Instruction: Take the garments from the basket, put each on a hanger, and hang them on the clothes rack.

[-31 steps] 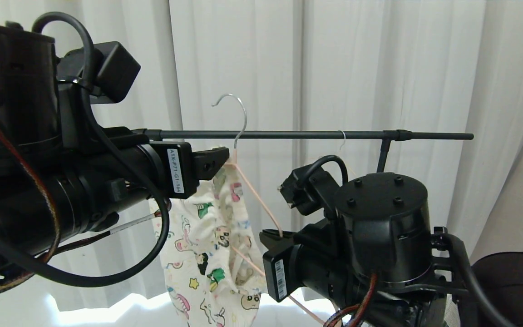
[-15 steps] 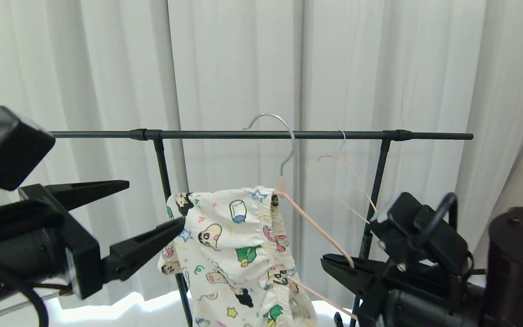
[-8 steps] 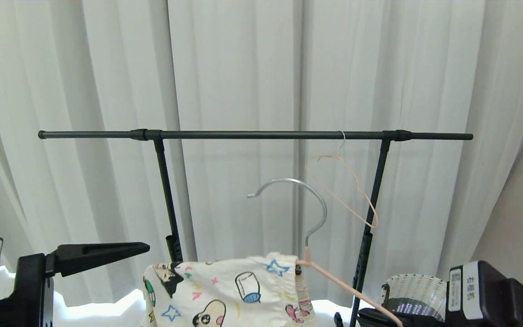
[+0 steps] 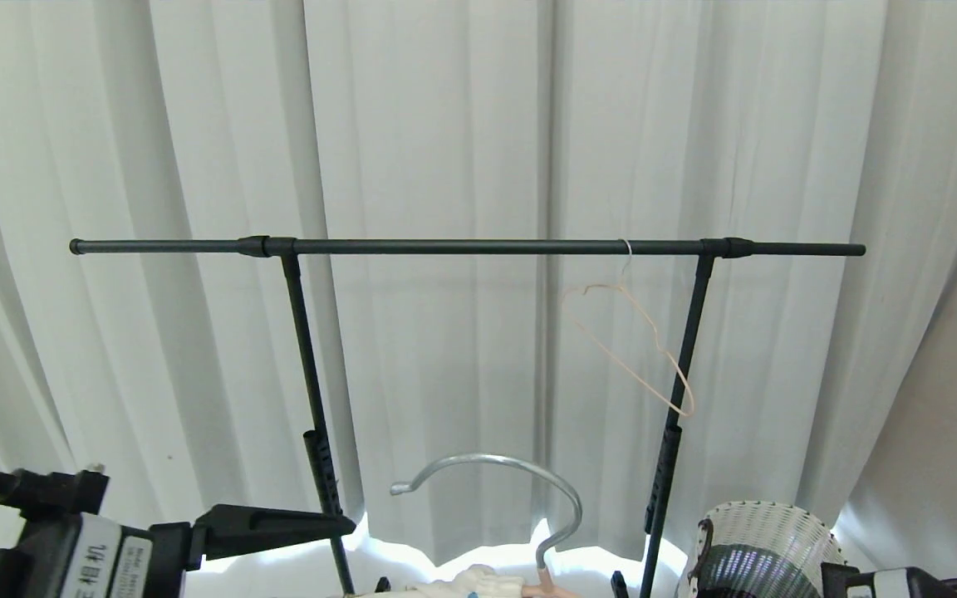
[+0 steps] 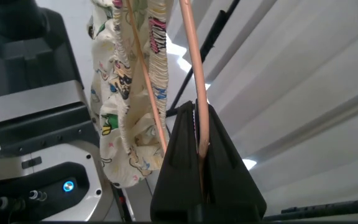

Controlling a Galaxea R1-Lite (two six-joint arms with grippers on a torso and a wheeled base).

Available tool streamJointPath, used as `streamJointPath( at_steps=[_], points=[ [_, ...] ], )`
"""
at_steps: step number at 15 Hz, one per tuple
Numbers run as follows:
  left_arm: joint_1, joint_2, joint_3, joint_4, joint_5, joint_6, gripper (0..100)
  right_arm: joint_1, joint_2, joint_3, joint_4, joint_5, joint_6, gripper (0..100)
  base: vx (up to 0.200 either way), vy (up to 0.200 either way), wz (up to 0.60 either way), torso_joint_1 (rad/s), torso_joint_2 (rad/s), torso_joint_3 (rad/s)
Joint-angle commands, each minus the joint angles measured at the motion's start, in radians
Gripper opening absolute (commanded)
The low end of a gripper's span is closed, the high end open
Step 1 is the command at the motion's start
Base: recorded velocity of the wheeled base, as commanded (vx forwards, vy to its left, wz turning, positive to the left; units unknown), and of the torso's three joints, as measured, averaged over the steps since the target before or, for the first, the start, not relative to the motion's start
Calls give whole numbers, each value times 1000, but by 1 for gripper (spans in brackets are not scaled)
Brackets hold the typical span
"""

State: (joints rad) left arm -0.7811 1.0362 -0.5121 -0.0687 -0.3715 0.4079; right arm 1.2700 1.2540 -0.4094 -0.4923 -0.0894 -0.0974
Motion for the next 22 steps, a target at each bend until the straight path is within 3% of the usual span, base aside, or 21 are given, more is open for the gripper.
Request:
streamJointPath(
  at_steps=[1,13,14,22],
  points=[
    [-21,56,1,0,-12,-1,100,8,10,0,0,0,-2,0,0,0,0,0,0,0],
    [-35,177,-46,-31,-20,0,100,14,13,-2,-2,0,-21,0,0,0,0,0,0,0],
    [-37,176,-46,-31,-18,0,0,14,10,-2,-2,-1,-21,0,0,0,0,0,0,0],
    [-37,173,-45,-31,-18,0,0,14,7,1,-8,-7,-45,0,0,0,0,0,0,0]
  ],
)
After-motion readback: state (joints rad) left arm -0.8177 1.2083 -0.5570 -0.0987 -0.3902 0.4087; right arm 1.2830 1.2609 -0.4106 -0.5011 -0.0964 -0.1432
